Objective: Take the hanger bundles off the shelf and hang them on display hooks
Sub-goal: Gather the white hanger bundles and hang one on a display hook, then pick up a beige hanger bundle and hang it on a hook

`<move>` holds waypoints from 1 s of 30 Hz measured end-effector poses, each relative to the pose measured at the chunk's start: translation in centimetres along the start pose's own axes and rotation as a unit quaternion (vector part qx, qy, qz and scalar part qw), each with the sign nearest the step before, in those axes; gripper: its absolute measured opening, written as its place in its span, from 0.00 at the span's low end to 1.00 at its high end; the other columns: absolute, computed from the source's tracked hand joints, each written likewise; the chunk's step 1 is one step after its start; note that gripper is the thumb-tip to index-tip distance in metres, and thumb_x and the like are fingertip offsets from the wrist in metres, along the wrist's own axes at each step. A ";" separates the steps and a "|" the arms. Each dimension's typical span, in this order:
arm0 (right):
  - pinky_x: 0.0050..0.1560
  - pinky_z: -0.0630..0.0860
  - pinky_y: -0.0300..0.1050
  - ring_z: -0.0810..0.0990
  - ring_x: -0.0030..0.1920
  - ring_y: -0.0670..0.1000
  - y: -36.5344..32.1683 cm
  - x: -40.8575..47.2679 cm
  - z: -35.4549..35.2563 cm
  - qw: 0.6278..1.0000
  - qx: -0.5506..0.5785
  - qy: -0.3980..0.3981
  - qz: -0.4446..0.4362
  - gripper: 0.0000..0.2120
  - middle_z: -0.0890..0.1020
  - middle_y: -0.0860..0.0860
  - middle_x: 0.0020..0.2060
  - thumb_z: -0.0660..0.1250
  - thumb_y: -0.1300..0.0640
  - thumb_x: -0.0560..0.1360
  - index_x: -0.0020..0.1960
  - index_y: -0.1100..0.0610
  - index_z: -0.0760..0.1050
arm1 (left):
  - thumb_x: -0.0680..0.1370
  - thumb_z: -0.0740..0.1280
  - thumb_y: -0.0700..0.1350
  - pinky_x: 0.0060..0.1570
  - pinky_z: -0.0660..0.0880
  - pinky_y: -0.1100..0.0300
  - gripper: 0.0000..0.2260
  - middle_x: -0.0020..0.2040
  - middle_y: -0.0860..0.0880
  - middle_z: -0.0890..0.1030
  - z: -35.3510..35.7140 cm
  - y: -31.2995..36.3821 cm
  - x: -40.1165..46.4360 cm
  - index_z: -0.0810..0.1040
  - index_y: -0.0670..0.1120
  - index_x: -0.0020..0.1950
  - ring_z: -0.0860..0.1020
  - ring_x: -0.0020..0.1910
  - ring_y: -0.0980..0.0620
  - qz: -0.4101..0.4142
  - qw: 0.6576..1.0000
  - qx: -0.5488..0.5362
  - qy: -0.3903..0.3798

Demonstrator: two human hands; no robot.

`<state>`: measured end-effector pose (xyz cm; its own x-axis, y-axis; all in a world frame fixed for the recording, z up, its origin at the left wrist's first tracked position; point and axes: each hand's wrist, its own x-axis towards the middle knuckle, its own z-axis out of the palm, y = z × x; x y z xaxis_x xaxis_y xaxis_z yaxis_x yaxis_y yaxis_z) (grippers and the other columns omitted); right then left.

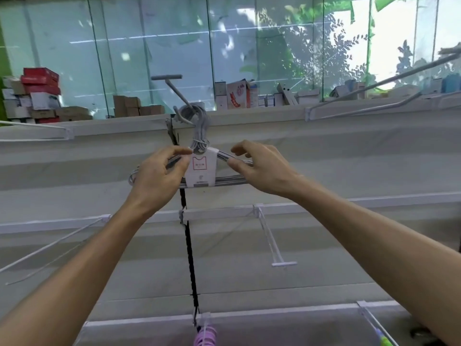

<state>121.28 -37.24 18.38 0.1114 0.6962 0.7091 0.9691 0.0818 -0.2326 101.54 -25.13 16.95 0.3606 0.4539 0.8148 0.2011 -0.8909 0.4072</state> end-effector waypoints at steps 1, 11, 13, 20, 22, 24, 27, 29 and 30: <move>0.60 0.76 0.52 0.78 0.60 0.52 0.2 -0.9 -0.7 1.000 0.011 0.004 0.002 0.19 0.81 0.51 0.61 0.63 0.45 0.81 0.66 0.56 0.74 | 0.82 0.63 0.47 0.54 0.76 0.64 0.09 0.59 0.52 0.81 0.2 0.9 -0.3 0.79 0.52 0.61 0.77 0.59 0.56 0.000 1.000 -0.022 -0.006; 0.51 0.79 0.42 0.82 0.48 0.42 2.3 -11.5 -7.7 0.999 0.033 0.019 0.035 0.14 0.85 0.45 0.49 0.66 0.48 0.80 0.61 0.53 0.79 | 0.81 0.64 0.44 0.57 0.74 0.70 0.08 0.55 0.53 0.83 3.7 10.9 -4.3 0.80 0.50 0.58 0.80 0.57 0.59 0.005 0.969 -0.232 -0.081; 0.52 0.79 0.42 0.82 0.48 0.42 3.2 -13.6 -9.2 0.998 0.033 0.020 0.046 0.13 0.85 0.44 0.49 0.66 0.48 0.80 0.60 0.53 0.80 | 0.79 0.64 0.47 0.59 0.75 0.67 0.09 0.54 0.52 0.84 4.5 12.8 -5.2 0.80 0.49 0.57 0.81 0.57 0.57 0.013 0.960 -0.268 -0.081; 0.52 0.77 0.39 0.81 0.47 0.39 6.2 -20.9 -14.4 0.997 0.019 0.024 0.074 0.11 0.84 0.43 0.46 0.66 0.50 0.80 0.59 0.52 0.80 | 0.76 0.64 0.49 0.60 0.76 0.64 0.10 0.51 0.54 0.85 8.2 19.3 -8.2 0.80 0.52 0.55 0.82 0.56 0.55 0.031 0.936 -0.334 -0.110; 0.52 0.78 0.40 0.81 0.47 0.38 7.1 -23.0 -16.0 0.996 0.016 0.030 0.087 0.10 0.84 0.42 0.46 0.67 0.50 0.80 0.59 0.52 0.81 | 0.76 0.64 0.49 0.60 0.76 0.63 0.10 0.50 0.55 0.85 9.5 21.3 -8.8 0.80 0.52 0.55 0.82 0.55 0.55 0.033 0.932 -0.340 -0.124; 0.52 0.78 0.41 0.81 0.48 0.39 7.9 -25.2 -17.7 0.994 0.011 0.037 0.099 0.10 0.85 0.42 0.46 0.67 0.51 0.80 0.58 0.52 0.81 | 0.77 0.64 0.48 0.60 0.76 0.62 0.09 0.50 0.54 0.85 10.9 23.3 -9.4 0.80 0.51 0.55 0.82 0.55 0.54 0.035 0.928 -0.345 -0.135; 0.52 0.77 0.41 0.81 0.49 0.40 9.1 -28.9 -20.4 0.992 0.004 0.042 0.121 0.10 0.85 0.43 0.47 0.67 0.52 0.80 0.59 0.53 0.81 | 0.80 0.65 0.47 0.60 0.77 0.59 0.07 0.51 0.52 0.85 13.0 26.2 -10.5 0.80 0.51 0.56 0.82 0.55 0.52 0.047 0.919 -0.361 -0.149; 0.52 0.77 0.37 0.81 0.49 0.40 9.8 -31.6 -22.3 0.989 -0.002 0.048 0.139 0.11 0.85 0.45 0.48 0.67 0.52 0.80 0.60 0.54 0.81 | 0.80 0.65 0.47 0.61 0.77 0.56 0.07 0.51 0.51 0.84 14.5 28.2 -11.4 0.80 0.51 0.56 0.82 0.56 0.51 0.052 0.912 -0.375 -0.159; 0.52 0.77 0.35 0.81 0.49 0.40 10.3 -33.0 -23.3 0.988 -0.007 0.053 0.147 0.11 0.85 0.45 0.48 0.68 0.53 0.80 0.60 0.54 0.81 | 0.80 0.65 0.47 0.61 0.77 0.56 0.08 0.50 0.51 0.84 15.2 29.3 -12.0 0.80 0.50 0.56 0.82 0.56 0.50 0.054 0.908 -0.382 -0.164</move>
<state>132.67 -76.01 8.05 0.4096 0.6092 0.6790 0.8945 -0.1220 -0.4301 116.98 -56.39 12.80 0.6168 0.2319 0.7522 -0.4980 -0.6251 0.6010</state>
